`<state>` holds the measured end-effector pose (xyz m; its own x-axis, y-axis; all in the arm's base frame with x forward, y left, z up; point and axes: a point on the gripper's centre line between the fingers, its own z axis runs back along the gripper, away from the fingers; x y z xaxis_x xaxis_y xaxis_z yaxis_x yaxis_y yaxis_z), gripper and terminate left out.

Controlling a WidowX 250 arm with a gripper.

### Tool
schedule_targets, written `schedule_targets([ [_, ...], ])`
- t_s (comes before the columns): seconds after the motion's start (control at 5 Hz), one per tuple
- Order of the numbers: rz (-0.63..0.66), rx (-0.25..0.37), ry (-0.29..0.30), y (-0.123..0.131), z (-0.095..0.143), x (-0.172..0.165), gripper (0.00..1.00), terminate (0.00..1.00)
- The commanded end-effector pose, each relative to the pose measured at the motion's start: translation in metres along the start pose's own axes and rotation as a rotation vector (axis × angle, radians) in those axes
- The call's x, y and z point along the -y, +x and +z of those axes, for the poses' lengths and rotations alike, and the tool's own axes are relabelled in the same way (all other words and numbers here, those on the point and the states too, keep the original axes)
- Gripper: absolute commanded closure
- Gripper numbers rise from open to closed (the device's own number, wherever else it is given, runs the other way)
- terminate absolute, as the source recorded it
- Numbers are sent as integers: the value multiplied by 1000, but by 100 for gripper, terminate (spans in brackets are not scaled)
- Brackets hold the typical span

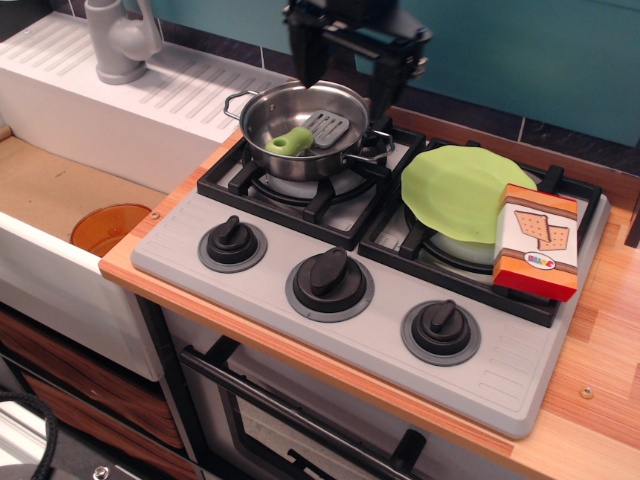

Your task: Put crackerbox on plate and spatula in pot or pan on stove

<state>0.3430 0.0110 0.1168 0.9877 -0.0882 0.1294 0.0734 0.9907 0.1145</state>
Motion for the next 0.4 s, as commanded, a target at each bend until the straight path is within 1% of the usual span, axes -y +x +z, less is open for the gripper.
schedule_targets([
  [0.0, 54, 42, -9, -5, 46, 41, 0, 0],
  [0.2, 55, 30, -21, -8, 47, 48, 0, 100],
])
